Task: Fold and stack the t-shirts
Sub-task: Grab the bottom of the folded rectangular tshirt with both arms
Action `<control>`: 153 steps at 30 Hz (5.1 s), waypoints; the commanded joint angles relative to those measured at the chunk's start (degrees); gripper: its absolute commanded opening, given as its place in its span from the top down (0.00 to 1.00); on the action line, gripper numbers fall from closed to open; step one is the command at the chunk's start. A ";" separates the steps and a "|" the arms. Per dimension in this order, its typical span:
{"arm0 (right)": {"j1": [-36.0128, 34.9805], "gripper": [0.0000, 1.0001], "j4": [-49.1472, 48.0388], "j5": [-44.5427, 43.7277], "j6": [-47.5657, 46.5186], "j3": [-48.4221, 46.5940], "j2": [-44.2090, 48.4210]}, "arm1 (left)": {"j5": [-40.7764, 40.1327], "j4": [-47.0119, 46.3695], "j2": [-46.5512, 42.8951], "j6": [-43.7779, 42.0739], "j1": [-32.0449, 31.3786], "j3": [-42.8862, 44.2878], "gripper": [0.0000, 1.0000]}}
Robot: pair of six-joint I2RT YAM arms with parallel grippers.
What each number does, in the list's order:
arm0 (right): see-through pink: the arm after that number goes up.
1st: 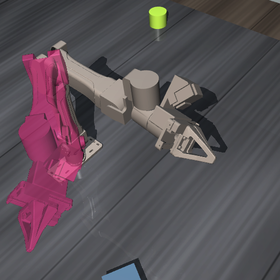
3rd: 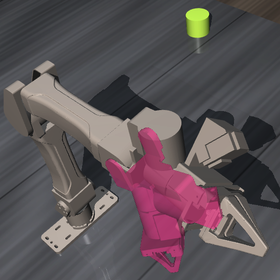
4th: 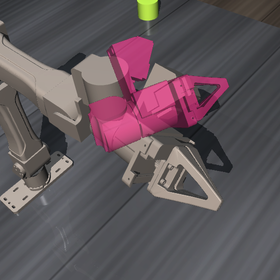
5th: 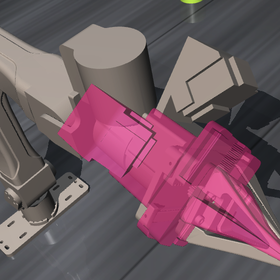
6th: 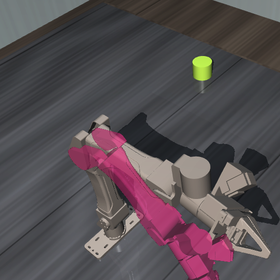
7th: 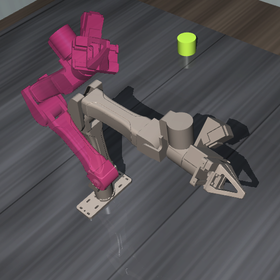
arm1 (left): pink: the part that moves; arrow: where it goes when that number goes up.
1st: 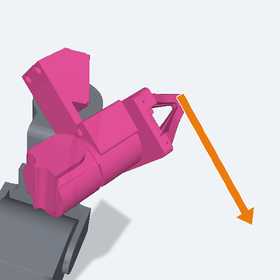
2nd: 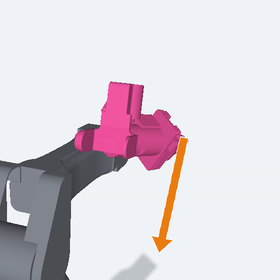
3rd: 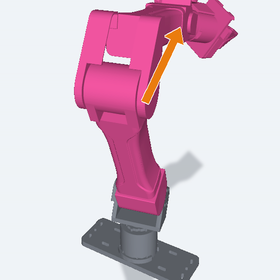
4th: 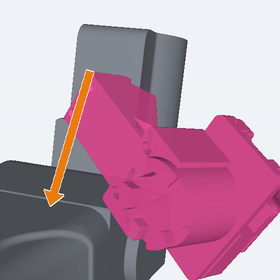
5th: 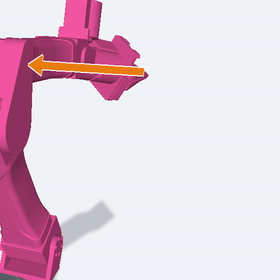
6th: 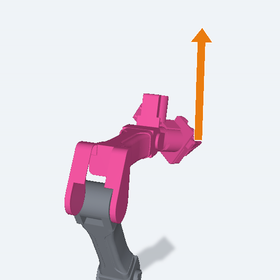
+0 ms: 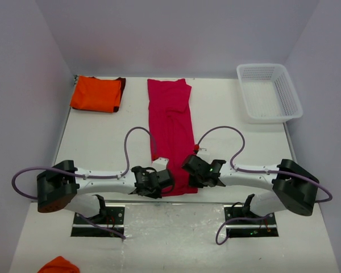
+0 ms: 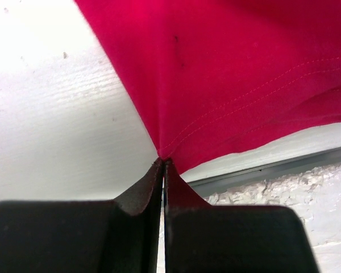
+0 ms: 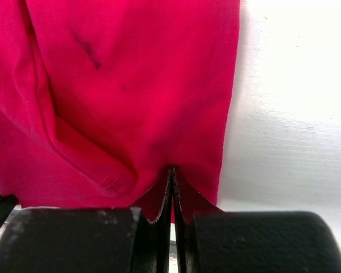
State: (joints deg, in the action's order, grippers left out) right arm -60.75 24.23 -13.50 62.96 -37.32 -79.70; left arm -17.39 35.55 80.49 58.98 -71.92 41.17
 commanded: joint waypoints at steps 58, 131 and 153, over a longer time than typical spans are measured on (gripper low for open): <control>-0.33 1.00 -0.50 1.98 1.11 1.72 -3.89 | -7.40 3.48 -6.75 3.69 -3.31 1.37 0.59; -0.33 1.00 -1.46 3.12 2.43 2.78 -4.15 | -6.78 7.86 -9.21 10.01 -3.40 -4.43 1.00; -5.69 1.00 2.49 -1.26 3.75 0.94 -1.78 | -7.93 10.94 -10.62 12.21 -3.40 -4.87 0.84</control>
State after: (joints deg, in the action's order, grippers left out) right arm -63.72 19.59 -12.80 66.08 -36.97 -80.90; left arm -24.21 47.37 68.93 71.81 -75.07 35.73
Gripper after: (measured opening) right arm 0.003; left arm 0.094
